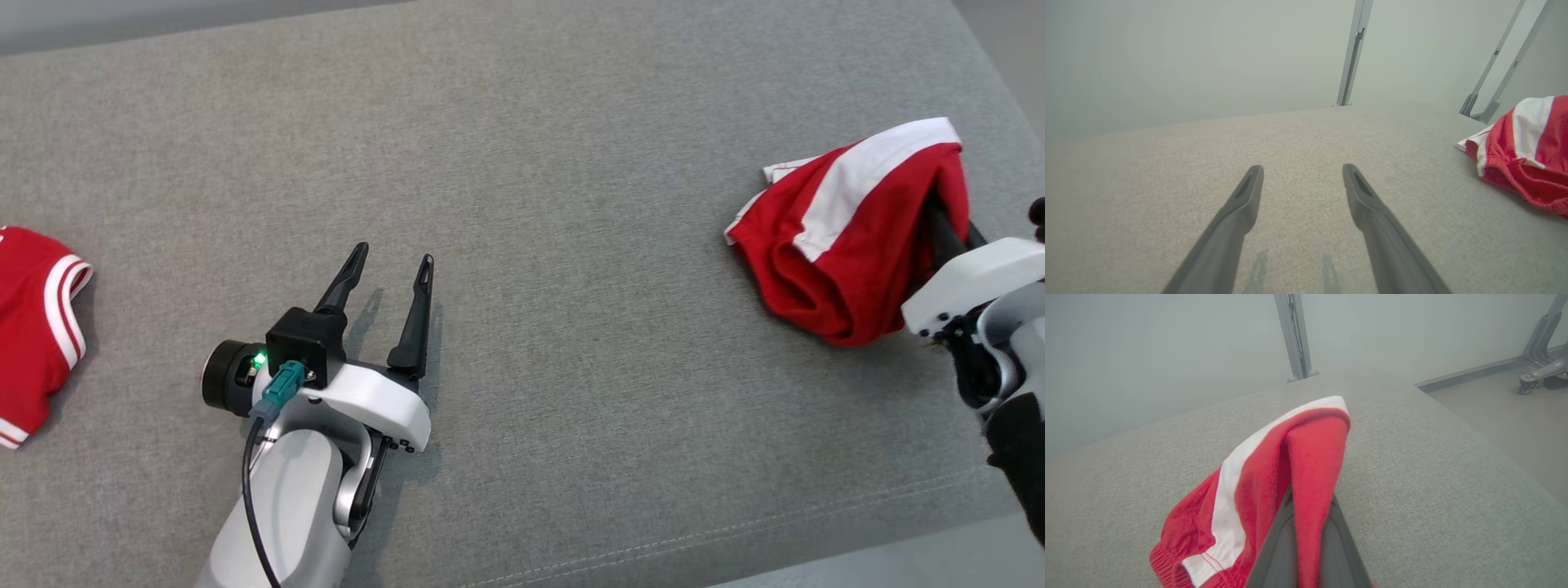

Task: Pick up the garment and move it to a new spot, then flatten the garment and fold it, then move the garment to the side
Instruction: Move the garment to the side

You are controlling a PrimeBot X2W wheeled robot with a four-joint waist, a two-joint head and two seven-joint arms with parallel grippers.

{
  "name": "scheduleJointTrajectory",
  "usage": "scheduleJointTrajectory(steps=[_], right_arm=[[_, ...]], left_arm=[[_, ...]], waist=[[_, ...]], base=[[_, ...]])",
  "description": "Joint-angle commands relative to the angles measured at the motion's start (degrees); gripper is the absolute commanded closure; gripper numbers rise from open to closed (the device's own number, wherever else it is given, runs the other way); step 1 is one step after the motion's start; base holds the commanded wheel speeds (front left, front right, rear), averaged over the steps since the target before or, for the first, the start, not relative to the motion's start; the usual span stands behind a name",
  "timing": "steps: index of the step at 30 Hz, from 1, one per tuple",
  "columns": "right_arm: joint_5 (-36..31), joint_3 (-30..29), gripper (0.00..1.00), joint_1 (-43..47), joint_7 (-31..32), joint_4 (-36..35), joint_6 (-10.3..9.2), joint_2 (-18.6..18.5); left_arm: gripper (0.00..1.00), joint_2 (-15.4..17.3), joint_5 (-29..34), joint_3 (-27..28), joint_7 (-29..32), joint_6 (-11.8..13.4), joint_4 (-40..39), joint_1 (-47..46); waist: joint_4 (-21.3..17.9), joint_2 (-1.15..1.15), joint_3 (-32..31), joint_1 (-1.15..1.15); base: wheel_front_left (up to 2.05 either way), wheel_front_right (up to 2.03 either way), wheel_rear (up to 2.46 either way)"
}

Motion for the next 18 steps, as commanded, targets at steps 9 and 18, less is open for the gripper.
scheduleJointTrajectory(steps=[9, 18], right_arm=[[-10.0, -9.74, 1.0, -7.11, -0.82, 9.53, 0.25, -6.47], [-22.96, -20.05, 0.0, -10.29, -0.82, 14.09, 0.25, -8.58]], left_arm=[[0.0, 0.8, 1.24, 0.26, -0.58, -0.64, -3.82, -3.08], [0.0, 0.8, 1.88, 0.78, -0.58, -0.86, -3.48, -3.45]], waist=[[5.88, 0.0, 4.14, 0.0], [6.8, 0.0, 4.82, 0.0]], base=[[0.0, 0.0, 0.0], [0.0, 0.0, 0.0]])
